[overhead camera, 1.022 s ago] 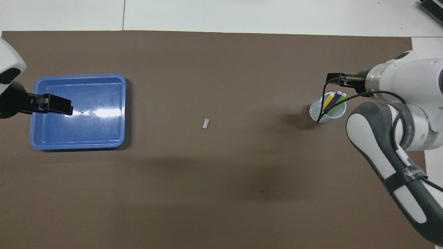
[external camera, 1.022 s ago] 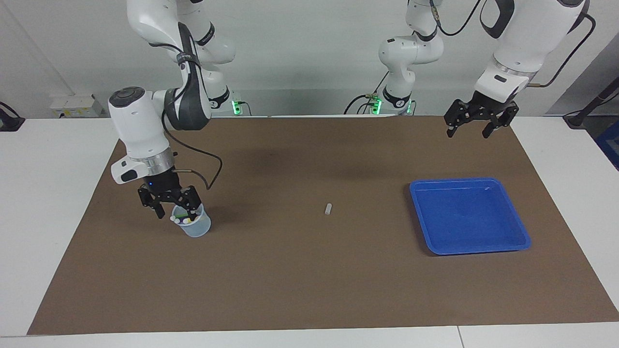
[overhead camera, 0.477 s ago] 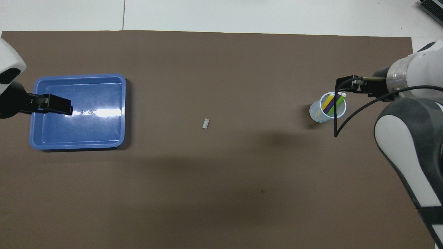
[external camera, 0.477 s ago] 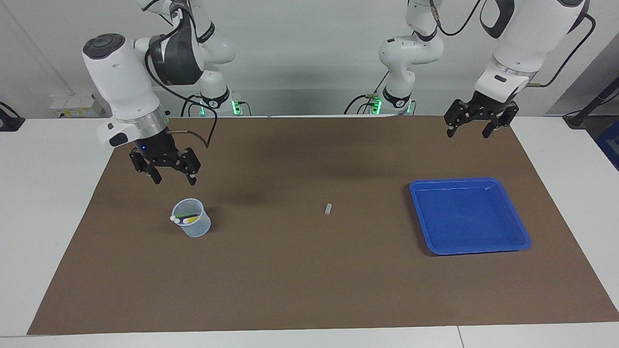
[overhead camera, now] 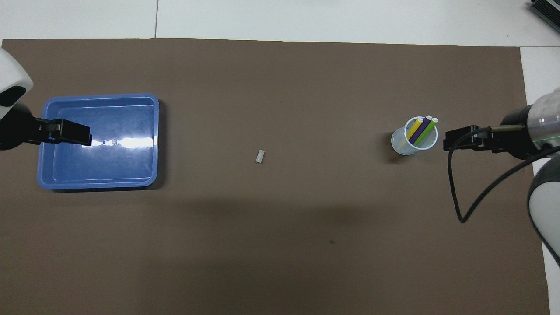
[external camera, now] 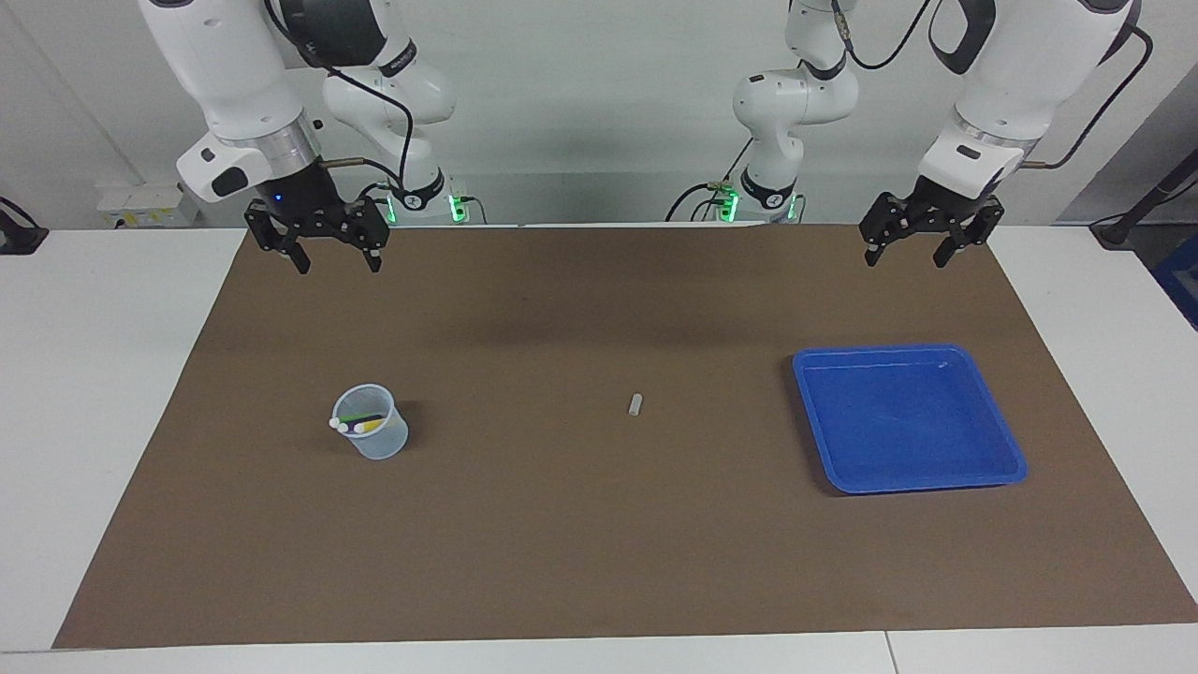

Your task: Transfer and insert pens with both arms

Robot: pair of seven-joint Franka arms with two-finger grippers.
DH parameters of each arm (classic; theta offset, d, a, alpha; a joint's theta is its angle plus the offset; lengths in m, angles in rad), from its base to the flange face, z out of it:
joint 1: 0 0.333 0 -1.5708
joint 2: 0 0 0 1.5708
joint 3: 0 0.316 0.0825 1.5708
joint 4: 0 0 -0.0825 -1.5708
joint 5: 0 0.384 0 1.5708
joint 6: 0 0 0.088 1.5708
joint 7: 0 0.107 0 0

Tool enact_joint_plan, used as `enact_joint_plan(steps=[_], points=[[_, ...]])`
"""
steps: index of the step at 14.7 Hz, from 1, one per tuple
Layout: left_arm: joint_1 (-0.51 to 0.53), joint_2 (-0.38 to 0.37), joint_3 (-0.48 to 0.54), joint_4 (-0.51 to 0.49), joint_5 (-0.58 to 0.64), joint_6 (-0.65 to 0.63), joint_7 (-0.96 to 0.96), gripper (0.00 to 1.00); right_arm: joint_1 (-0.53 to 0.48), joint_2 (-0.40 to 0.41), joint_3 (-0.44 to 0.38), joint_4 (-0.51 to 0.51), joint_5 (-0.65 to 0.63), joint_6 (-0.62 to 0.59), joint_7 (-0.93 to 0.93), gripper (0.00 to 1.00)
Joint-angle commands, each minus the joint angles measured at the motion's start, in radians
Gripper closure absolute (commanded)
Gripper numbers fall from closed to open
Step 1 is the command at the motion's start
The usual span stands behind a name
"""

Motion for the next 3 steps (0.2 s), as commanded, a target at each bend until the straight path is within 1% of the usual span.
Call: enact_joint_plan(steps=[1,3], points=[[-0.002,-0.025,0.004,-0.020,0.000,-0.011,-0.011,0.00,-0.009,0.001,0.005,0.025,-0.021,-0.046,-0.031,0.00],[-0.002,-0.025,0.004,-0.020,0.000,-0.013,-0.011,0.00,-0.010,-0.010,0.005,0.025,-0.023,-0.063,-0.036,0.00]])
